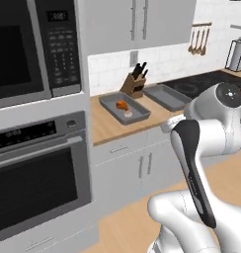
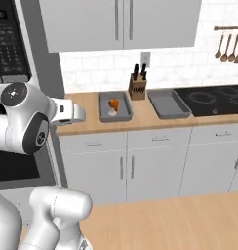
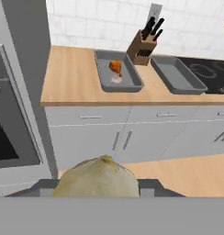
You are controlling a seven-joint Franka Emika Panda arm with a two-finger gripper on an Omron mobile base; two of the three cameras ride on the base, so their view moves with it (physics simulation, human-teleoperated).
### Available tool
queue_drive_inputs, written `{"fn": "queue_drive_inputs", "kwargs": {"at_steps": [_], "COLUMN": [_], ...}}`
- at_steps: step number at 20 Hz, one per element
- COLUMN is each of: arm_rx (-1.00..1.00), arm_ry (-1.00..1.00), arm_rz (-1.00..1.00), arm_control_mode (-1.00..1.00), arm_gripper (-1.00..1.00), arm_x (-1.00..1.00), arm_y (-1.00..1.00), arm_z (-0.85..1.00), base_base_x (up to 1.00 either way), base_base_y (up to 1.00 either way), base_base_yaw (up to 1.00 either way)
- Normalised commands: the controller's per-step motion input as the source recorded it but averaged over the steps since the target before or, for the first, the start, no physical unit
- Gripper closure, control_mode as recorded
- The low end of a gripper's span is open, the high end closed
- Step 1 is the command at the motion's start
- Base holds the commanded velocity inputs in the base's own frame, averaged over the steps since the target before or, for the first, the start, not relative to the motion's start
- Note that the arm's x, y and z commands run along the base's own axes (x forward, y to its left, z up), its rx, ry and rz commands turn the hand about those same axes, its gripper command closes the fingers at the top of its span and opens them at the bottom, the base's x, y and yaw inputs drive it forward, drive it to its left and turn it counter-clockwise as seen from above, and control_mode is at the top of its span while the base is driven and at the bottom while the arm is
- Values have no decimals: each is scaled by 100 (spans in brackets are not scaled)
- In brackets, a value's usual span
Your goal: Place one garlic and one chicken drumstick in each tupperware on the nearby counter, to pack two identical lunches.
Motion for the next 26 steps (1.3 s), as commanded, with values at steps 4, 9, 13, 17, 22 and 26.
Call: {"fn": "queue_drive_inputs", "kwargs": {"at_steps": [4,9,13,17,22,26], "arm_rx": [0,0,0,0,0,1], "arm_ry": [0,0,0,0,0,5], "arm_rz": [0,0,0,0,0,8], "arm_control_mode": [100,100,100,100,100,-100], "arm_gripper": [100,100,100,100,100,100], "arm_x": [0,0,0,0,0,10], "arm_y": [0,0,0,0,0,-2], "arm_z": [0,0,0,0,0,-21], "base_base_x": [100,100,100,100,100,74], "base_base_y": [-100,-100,-100,-98,-72,-19], "base_base_yaw": [0,3,13,24,41,30]}}
